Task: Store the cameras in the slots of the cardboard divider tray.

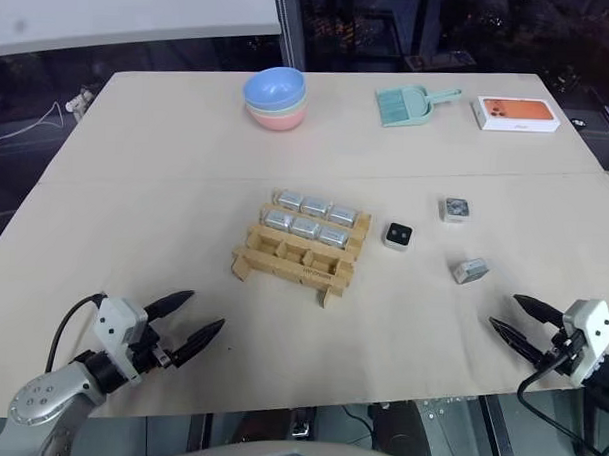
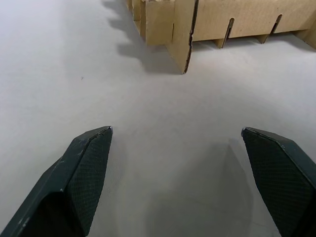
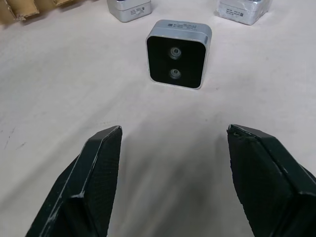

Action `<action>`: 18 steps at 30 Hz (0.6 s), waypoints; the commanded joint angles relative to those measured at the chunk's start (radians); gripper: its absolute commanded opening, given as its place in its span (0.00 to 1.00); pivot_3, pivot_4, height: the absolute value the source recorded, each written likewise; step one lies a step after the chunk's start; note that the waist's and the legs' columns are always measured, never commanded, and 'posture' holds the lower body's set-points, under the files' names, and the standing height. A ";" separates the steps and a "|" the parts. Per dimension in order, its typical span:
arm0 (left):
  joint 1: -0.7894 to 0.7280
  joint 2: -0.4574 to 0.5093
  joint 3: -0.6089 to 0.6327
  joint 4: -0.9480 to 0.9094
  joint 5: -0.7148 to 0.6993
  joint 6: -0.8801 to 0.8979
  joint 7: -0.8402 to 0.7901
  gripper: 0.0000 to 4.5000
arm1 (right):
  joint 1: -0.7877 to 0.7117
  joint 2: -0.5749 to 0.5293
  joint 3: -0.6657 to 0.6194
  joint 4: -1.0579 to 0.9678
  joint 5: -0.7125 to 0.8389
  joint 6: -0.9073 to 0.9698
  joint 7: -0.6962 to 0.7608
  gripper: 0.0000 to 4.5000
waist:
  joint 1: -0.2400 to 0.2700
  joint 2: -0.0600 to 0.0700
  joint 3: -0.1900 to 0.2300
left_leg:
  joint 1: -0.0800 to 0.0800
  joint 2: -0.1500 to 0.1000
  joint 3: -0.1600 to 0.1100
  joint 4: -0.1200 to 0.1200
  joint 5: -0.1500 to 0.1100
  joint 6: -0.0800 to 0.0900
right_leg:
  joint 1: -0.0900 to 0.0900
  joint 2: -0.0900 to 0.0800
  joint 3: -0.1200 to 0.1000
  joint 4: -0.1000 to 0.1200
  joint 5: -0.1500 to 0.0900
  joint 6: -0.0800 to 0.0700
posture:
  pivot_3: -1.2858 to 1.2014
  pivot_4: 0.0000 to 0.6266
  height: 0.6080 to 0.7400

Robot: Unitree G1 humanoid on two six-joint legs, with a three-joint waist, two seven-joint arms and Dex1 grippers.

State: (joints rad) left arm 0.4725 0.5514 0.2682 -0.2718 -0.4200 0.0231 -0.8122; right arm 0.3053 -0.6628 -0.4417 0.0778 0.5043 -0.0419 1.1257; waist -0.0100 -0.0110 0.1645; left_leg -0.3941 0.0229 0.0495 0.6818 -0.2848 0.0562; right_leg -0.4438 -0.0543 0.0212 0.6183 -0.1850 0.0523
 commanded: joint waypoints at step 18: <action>-0.057 0.107 0.010 -0.077 -0.051 0.035 -0.130 0.97 | -0.143 -0.181 0.038 0.129 -0.110 -0.013 0.050 0.74 | -0.001 -0.001 0.000 | 0.000 0.000 0.000 0.003 0.000 0.000 | 0.000 0.001 0.000 0.003 0.000 0.000 | 0.52 0.24 1.00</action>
State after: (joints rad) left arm 0.4171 0.6303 0.2653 -0.2942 -0.4368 0.0482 -0.9002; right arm 0.1847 -0.8074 -0.3959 0.1975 0.4177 -0.0227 1.1724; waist -0.0109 -0.0117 0.1643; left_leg -0.3939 0.0226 0.0501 0.6852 -0.2847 0.0563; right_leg -0.4437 -0.0536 0.0217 0.6214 -0.1849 0.0522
